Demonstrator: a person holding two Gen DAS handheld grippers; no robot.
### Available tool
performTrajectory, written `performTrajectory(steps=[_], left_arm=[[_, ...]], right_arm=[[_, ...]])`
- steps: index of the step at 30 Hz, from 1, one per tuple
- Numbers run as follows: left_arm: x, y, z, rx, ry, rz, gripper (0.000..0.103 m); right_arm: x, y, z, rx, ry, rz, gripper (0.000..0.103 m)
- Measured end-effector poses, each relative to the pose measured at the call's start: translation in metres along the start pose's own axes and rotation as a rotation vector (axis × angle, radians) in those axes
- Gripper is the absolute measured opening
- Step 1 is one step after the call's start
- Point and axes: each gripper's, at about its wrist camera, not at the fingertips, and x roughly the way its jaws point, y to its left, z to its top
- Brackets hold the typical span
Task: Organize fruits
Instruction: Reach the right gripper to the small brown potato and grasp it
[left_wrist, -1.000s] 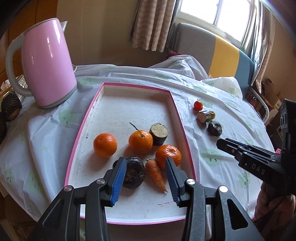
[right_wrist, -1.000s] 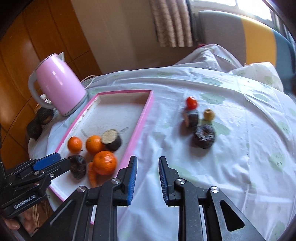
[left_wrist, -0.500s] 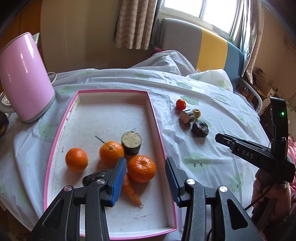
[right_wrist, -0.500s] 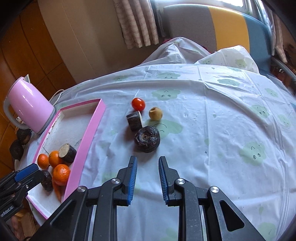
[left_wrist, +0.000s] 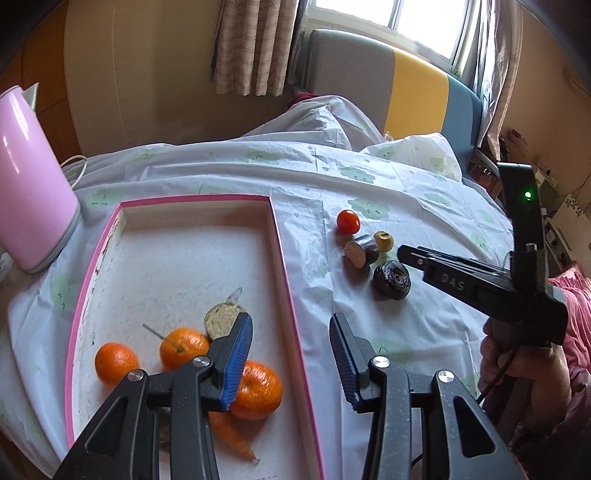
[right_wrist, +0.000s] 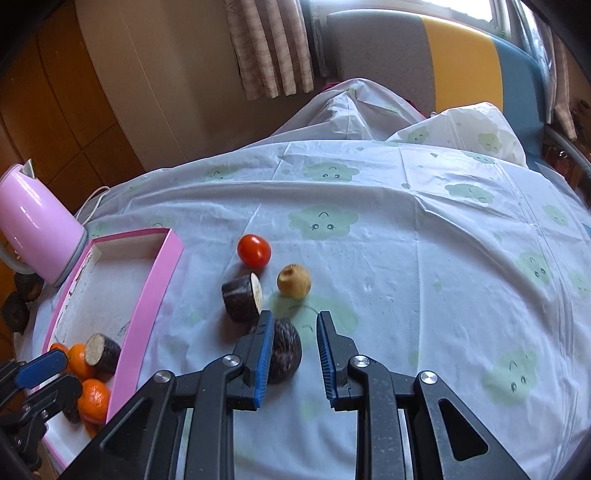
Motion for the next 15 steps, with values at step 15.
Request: performTrajectory(steps=[15], left_arm=[[0.036, -0.015, 0.031, -0.002, 0.035, -0.036, 0.044]], right_arm=[[0.043, -0.004, 0.022, 0.024, 0.040, 0.048, 0.024]])
